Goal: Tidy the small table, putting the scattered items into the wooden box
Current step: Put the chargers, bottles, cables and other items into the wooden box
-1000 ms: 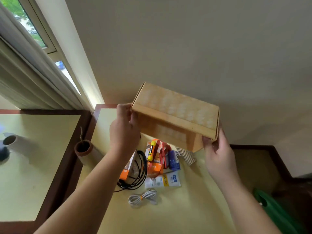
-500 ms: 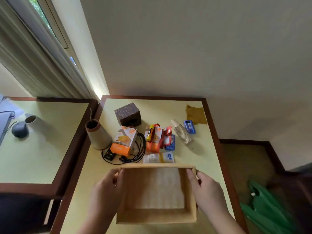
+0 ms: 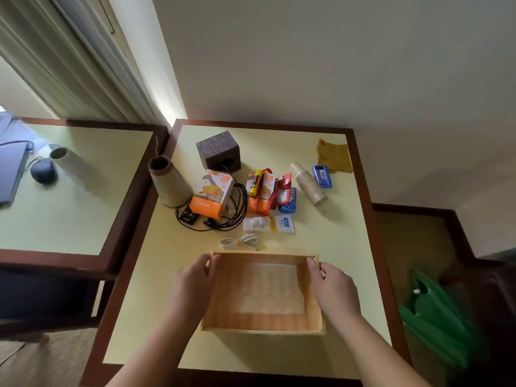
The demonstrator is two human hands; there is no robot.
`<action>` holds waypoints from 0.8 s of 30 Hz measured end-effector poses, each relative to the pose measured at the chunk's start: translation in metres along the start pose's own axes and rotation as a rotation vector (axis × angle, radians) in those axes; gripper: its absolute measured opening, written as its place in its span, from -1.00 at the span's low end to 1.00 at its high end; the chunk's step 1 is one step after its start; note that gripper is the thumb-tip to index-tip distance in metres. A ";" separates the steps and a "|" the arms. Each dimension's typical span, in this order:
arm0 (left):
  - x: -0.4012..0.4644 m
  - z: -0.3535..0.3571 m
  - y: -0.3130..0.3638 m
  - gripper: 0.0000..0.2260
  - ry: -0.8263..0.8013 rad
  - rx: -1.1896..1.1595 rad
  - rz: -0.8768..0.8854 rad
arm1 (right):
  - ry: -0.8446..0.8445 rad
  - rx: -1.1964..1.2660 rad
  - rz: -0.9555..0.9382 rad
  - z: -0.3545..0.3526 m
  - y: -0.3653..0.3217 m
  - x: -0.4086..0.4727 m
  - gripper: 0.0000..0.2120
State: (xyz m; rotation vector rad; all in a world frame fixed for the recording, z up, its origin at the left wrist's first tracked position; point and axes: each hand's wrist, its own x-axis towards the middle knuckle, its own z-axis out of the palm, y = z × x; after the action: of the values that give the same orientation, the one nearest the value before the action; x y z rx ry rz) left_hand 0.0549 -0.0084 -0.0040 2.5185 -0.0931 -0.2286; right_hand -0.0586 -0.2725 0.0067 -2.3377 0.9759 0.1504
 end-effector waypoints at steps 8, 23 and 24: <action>0.001 0.001 -0.004 -0.60 0.022 0.055 0.025 | -0.036 0.124 0.119 0.014 0.000 0.001 -0.52; 0.174 -0.008 0.064 -0.14 -0.152 0.368 -0.101 | -0.057 0.215 0.214 0.026 -0.007 -0.002 -0.36; 0.178 -0.006 0.060 -0.14 -0.175 0.388 -0.106 | -0.056 0.208 0.214 0.027 -0.007 -0.001 -0.37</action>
State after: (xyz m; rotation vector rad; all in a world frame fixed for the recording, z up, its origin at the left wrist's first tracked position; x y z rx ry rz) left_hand 0.2300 -0.0754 0.0099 2.8876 -0.0794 -0.5181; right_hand -0.0516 -0.2526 -0.0111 -2.0284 1.1543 0.1888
